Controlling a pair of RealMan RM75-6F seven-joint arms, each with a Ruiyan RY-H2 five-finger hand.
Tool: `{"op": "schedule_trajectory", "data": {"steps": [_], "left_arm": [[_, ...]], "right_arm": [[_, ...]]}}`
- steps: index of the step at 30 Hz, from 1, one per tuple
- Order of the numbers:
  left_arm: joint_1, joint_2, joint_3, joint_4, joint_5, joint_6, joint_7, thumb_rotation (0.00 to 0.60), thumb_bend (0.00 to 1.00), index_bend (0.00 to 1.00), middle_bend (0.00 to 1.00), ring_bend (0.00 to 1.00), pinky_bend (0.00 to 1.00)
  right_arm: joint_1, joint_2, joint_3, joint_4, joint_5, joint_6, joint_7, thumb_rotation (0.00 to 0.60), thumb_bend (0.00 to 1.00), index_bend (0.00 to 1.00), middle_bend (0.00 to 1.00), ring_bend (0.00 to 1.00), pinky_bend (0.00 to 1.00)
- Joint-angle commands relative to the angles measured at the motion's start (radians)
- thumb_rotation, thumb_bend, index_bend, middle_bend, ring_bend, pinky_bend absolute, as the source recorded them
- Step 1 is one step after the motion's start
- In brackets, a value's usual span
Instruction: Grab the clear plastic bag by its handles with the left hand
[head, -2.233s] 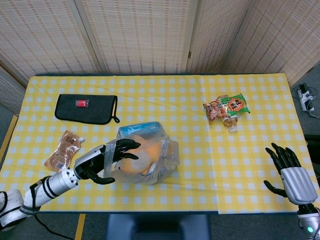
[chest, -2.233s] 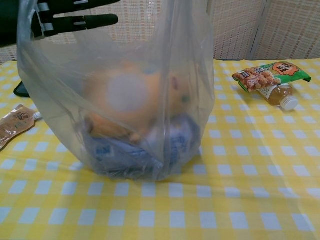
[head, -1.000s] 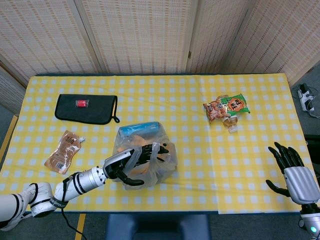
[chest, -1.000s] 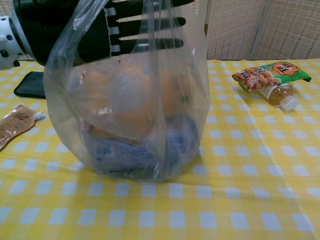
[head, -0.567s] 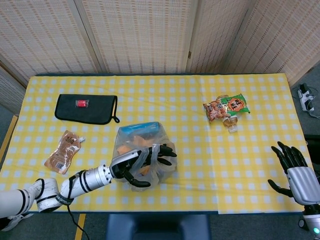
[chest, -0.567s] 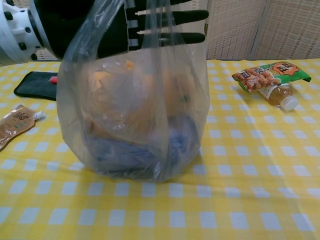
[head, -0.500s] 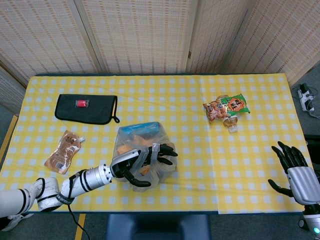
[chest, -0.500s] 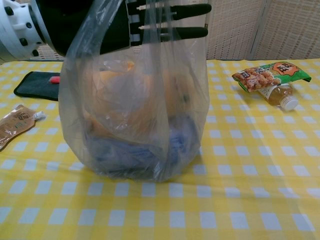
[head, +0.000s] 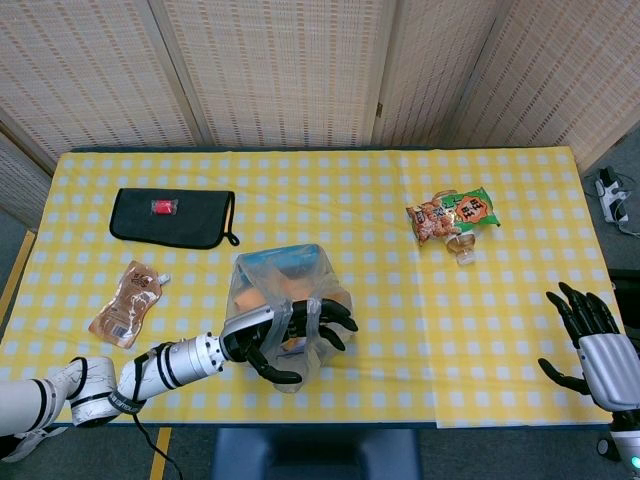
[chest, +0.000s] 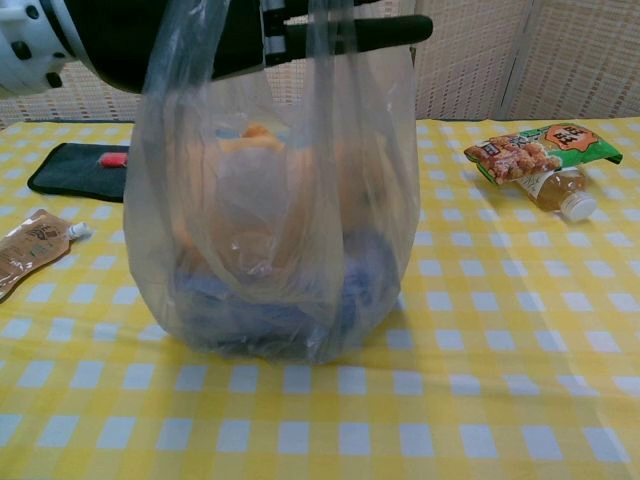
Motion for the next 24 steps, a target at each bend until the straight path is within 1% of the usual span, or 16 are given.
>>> {"op": "schedule_trajectory", "data": {"steps": [1, 2, 4, 5, 6, 7, 9, 10, 11, 12, 13, 15, 17, 19, 20, 24], "left_arm": [[0.000, 0.012, -0.005, -0.031, -0.022, -0.006, 0.017, 0.600, 0.27, 0.26, 0.30, 0.19, 0.32], [0.003, 0.016, -0.009, -0.046, -0.037, -0.012, 0.036, 0.600, 0.27, 0.28, 0.34, 0.22, 0.35], [0.004, 0.027, -0.012, -0.071, -0.051, -0.022, 0.055, 0.600, 0.27, 0.35, 0.41, 0.29, 0.46], [0.003, 0.036, -0.012, -0.085, -0.057, -0.031, 0.063, 0.600, 0.27, 0.36, 0.43, 0.31, 0.50], [0.003, 0.042, -0.013, -0.094, -0.060, -0.036, 0.069, 0.600, 0.27, 0.38, 0.46, 0.34, 0.58], [0.005, 0.050, -0.015, -0.106, -0.068, -0.040, 0.079, 0.600, 0.27, 0.39, 0.49, 0.36, 0.62], [0.011, 0.059, -0.022, -0.126, -0.089, -0.049, 0.117, 0.600, 0.27, 0.44, 0.60, 0.47, 0.72], [0.016, 0.062, -0.027, -0.139, -0.105, -0.052, 0.146, 0.600, 0.27, 0.46, 0.63, 0.50, 0.75], [0.026, 0.065, -0.035, -0.159, -0.131, -0.056, 0.189, 0.600, 0.30, 0.50, 0.69, 0.56, 0.80], [0.034, 0.067, -0.043, -0.176, -0.156, -0.058, 0.226, 0.600, 0.35, 0.54, 0.74, 0.61, 0.84], [0.044, 0.068, -0.051, -0.195, -0.186, -0.060, 0.270, 0.600, 0.39, 0.56, 0.78, 0.64, 0.87], [0.066, 0.074, -0.073, -0.252, -0.282, -0.077, 0.392, 0.600, 0.57, 0.66, 0.88, 0.74, 0.96], [0.085, 0.072, -0.097, -0.304, -0.362, -0.077, 0.521, 0.600, 0.69, 0.73, 0.95, 0.81, 1.00], [0.102, 0.068, -0.115, -0.343, -0.410, -0.075, 0.604, 0.600, 0.77, 0.79, 0.99, 0.86, 1.00], [0.109, 0.068, -0.122, -0.357, -0.423, -0.075, 0.621, 0.600, 0.80, 0.81, 1.00, 0.87, 1.00], [0.134, 0.074, -0.151, -0.382, -0.445, -0.083, 0.633, 0.600, 0.83, 0.82, 1.00, 0.88, 1.00]], "right_arm": [[-0.001, 0.001, -0.001, 0.001, -0.002, 0.001, 0.004, 0.600, 0.27, 0.00, 0.00, 0.00, 0.00], [-0.001, 0.002, -0.001, 0.001, -0.002, 0.001, 0.006, 0.600, 0.27, 0.00, 0.00, 0.00, 0.00], [-0.002, 0.003, -0.002, 0.002, -0.005, 0.004, 0.008, 0.600, 0.27, 0.00, 0.00, 0.00, 0.00], [-0.002, 0.003, -0.002, 0.003, -0.006, 0.005, 0.010, 0.600, 0.27, 0.00, 0.00, 0.00, 0.00], [-0.003, 0.003, -0.002, 0.003, -0.006, 0.006, 0.010, 0.600, 0.27, 0.00, 0.00, 0.00, 0.00], [-0.003, 0.003, -0.002, 0.003, -0.007, 0.007, 0.010, 0.600, 0.27, 0.00, 0.00, 0.00, 0.00], [-0.004, 0.004, -0.003, 0.002, -0.009, 0.007, 0.011, 0.600, 0.27, 0.00, 0.00, 0.00, 0.00], [-0.004, 0.004, -0.003, 0.002, -0.009, 0.008, 0.011, 0.600, 0.27, 0.00, 0.00, 0.00, 0.00], [-0.004, 0.004, -0.004, 0.002, -0.011, 0.009, 0.011, 0.600, 0.27, 0.00, 0.00, 0.00, 0.00], [-0.005, 0.004, -0.004, 0.002, -0.012, 0.010, 0.011, 0.600, 0.27, 0.00, 0.00, 0.00, 0.00], [-0.005, 0.005, -0.004, 0.002, -0.012, 0.011, 0.011, 0.600, 0.27, 0.00, 0.00, 0.00, 0.00], [-0.006, 0.005, -0.004, 0.002, -0.013, 0.012, 0.011, 0.600, 0.27, 0.00, 0.00, 0.00, 0.00], [-0.006, 0.006, -0.006, 0.001, -0.014, 0.011, 0.011, 0.600, 0.27, 0.00, 0.00, 0.00, 0.00], [-0.006, 0.006, -0.007, 0.000, -0.016, 0.010, 0.010, 0.600, 0.27, 0.00, 0.00, 0.00, 0.00], [-0.006, 0.006, -0.007, 0.000, -0.016, 0.010, 0.010, 0.600, 0.27, 0.00, 0.00, 0.00, 0.00], [-0.006, 0.006, -0.008, -0.002, -0.018, 0.009, 0.009, 0.600, 0.27, 0.00, 0.00, 0.00, 0.00]]}}
